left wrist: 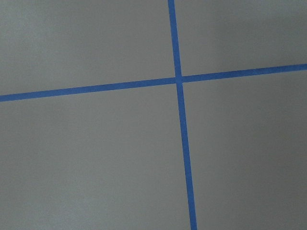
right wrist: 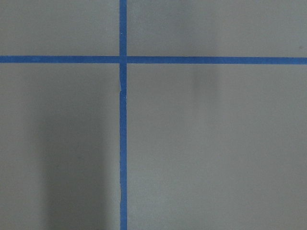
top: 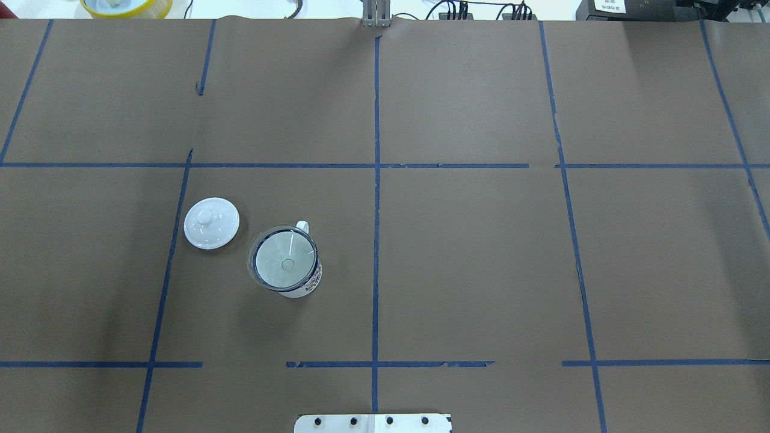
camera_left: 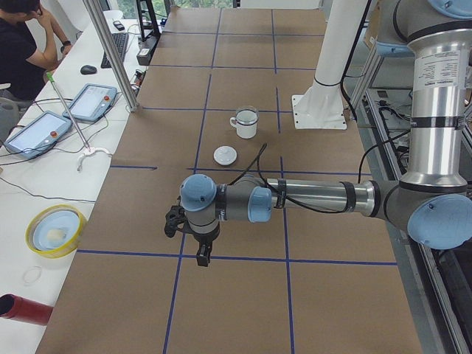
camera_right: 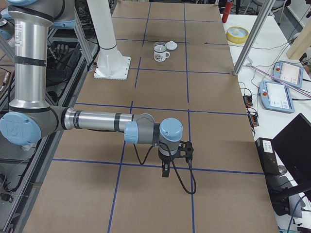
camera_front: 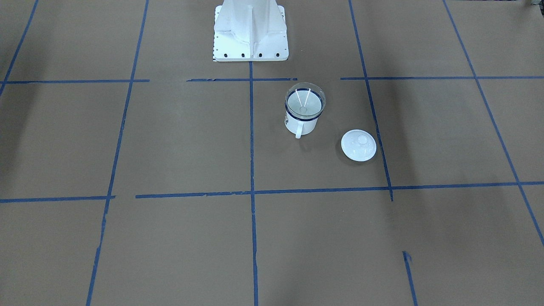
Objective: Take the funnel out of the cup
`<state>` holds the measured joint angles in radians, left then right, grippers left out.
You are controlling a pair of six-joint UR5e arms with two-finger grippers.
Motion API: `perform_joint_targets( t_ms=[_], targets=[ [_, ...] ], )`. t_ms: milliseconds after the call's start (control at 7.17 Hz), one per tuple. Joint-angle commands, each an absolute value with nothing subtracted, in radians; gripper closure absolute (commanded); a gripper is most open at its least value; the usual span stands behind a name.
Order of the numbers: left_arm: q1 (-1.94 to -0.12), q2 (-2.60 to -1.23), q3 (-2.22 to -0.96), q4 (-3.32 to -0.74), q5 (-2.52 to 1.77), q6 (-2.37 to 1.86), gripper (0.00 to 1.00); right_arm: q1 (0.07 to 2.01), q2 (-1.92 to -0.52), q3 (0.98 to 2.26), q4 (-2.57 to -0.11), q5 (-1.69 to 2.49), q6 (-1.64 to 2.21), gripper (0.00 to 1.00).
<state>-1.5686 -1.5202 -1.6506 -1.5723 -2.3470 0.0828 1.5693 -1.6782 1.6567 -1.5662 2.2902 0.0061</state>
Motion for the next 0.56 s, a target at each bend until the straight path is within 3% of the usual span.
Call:
perform_joint_targets(
  t_ms=[0, 419],
  targets=[
    [-1.568, -1.522, -1.658, -1.571, -2.345, 0.083, 0.0, 1.569, -1.678, 1.657, -1.566, 2.29, 0.006, 0.0],
    [-1.566, -1.543, -1.657, -1.574, -2.344, 0.08, 0.0, 1.569, -1.678, 1.657, -1.566, 2.29, 0.006, 0.0]
  ],
)
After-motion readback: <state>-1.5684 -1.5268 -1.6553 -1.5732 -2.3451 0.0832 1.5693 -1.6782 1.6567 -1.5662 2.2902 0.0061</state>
